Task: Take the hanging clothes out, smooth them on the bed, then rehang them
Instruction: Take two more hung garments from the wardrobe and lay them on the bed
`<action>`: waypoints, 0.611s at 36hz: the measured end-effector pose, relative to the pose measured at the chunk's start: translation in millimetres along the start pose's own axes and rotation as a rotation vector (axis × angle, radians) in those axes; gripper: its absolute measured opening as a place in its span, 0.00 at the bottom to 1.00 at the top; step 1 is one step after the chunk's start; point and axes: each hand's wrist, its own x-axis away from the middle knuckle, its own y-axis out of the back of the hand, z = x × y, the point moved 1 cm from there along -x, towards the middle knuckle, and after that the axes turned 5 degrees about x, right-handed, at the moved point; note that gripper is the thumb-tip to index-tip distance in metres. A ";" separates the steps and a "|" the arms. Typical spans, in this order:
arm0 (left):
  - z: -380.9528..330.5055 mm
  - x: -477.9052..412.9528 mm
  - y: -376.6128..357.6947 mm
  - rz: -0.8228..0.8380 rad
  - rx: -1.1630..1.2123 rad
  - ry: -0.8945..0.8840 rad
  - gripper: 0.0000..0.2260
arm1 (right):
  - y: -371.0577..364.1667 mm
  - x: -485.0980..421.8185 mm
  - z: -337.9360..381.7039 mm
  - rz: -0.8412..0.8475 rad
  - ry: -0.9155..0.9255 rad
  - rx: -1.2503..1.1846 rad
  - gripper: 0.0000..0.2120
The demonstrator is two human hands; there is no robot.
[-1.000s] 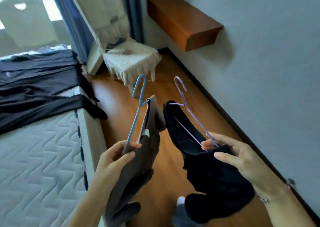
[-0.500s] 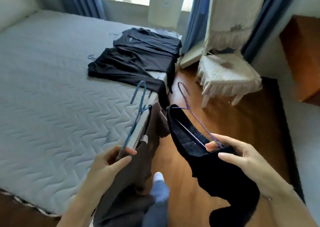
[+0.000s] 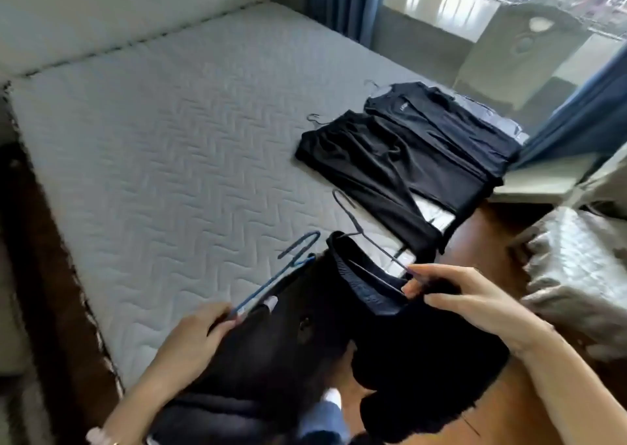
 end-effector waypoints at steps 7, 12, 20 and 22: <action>39.3 -47.8 48.2 -0.264 -0.033 0.293 0.07 | 47.3 -131.4 38.7 0.171 0.209 0.405 0.31; 72.7 -90.9 84.1 -0.330 -0.087 0.380 0.07 | 62.6 -229.4 68.1 0.300 0.243 0.498 0.24; 123.1 -153.0 118.3 -0.425 -0.131 0.567 0.12 | 49.1 -370.4 98.7 0.449 0.302 0.553 0.21; 134.6 -166.0 125.8 -0.414 -0.123 0.570 0.11 | 43.0 -400.0 100.4 0.466 0.312 0.546 0.22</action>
